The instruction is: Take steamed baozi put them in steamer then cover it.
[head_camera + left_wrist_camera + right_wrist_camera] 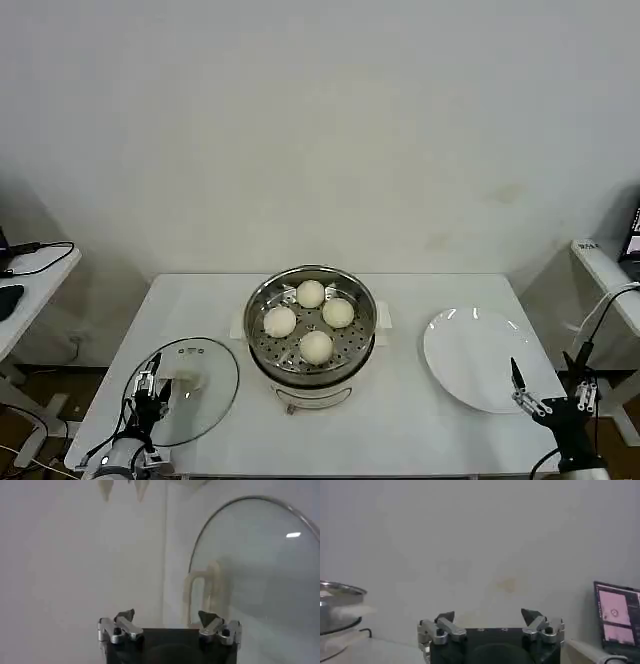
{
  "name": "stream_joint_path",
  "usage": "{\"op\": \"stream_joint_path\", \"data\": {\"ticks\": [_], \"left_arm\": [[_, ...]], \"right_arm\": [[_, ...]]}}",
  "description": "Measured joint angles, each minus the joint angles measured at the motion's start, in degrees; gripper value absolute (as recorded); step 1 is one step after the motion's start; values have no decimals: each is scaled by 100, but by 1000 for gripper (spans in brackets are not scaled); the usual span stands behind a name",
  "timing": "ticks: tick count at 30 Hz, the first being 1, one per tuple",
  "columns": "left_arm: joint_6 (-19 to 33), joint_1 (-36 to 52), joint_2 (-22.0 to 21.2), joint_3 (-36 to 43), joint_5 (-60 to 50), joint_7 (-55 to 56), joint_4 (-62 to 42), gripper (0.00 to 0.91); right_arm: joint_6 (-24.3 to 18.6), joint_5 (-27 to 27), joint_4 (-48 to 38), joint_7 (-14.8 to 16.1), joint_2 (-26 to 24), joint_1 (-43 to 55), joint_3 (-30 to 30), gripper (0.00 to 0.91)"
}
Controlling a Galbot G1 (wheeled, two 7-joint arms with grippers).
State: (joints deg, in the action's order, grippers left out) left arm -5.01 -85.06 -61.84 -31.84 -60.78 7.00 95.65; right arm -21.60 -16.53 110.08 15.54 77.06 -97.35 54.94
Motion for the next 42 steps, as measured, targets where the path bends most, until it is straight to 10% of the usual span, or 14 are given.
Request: {"op": "stream_joint_path", "data": {"ticks": [11,14,15,42], "left_arm": [[-23,312,-66,165,-133,9,-250,877],[-19,387,-88,178,-144,25,-330,30],[-17,402,-94,182,-144,32,-357,0],[203,523,-355,236,-286,443,-710,0]], "right_arm": [[-18,0,-3,-5,2,-32,21,907],[-25,0,-2,2,4,-34,22,907],[-27,0,-2,4,4,-34,22,907],[-49,25,-75,8,-1,-11,-18,907]]}}
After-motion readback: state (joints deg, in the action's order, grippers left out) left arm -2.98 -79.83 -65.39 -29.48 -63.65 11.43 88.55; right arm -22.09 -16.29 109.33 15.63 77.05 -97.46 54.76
